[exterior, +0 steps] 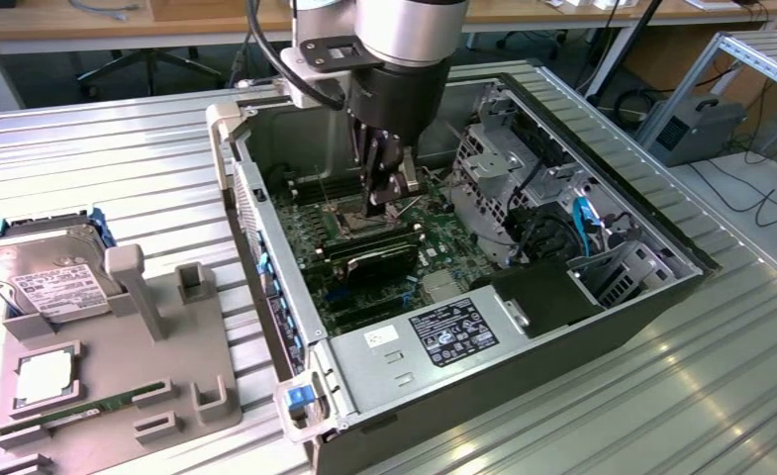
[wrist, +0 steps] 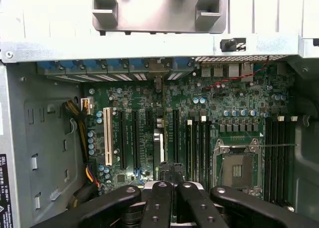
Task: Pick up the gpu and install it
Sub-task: 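Press down on the gpu until it lock into place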
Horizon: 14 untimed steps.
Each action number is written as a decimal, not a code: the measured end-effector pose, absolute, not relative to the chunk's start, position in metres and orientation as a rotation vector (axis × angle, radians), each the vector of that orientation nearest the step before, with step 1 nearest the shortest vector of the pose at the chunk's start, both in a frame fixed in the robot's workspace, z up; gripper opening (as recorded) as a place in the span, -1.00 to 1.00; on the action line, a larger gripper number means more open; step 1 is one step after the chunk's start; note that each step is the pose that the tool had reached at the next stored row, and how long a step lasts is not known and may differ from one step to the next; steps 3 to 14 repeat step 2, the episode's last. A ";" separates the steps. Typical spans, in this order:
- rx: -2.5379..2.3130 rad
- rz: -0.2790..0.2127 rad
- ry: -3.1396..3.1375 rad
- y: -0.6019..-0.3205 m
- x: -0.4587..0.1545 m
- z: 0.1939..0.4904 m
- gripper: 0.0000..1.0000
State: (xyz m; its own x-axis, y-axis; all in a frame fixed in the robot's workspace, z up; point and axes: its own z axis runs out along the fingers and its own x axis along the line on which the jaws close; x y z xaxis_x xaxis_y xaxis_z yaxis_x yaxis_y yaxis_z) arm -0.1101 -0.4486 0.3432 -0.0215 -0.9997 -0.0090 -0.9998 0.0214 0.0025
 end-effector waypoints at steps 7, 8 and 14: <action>-2.194 0.013 2.242 -0.449 -0.110 0.343 -0.79; -2.194 0.013 2.242 -0.449 -0.110 0.343 -0.79; -2.194 0.013 2.242 -0.449 -0.110 0.343 -0.79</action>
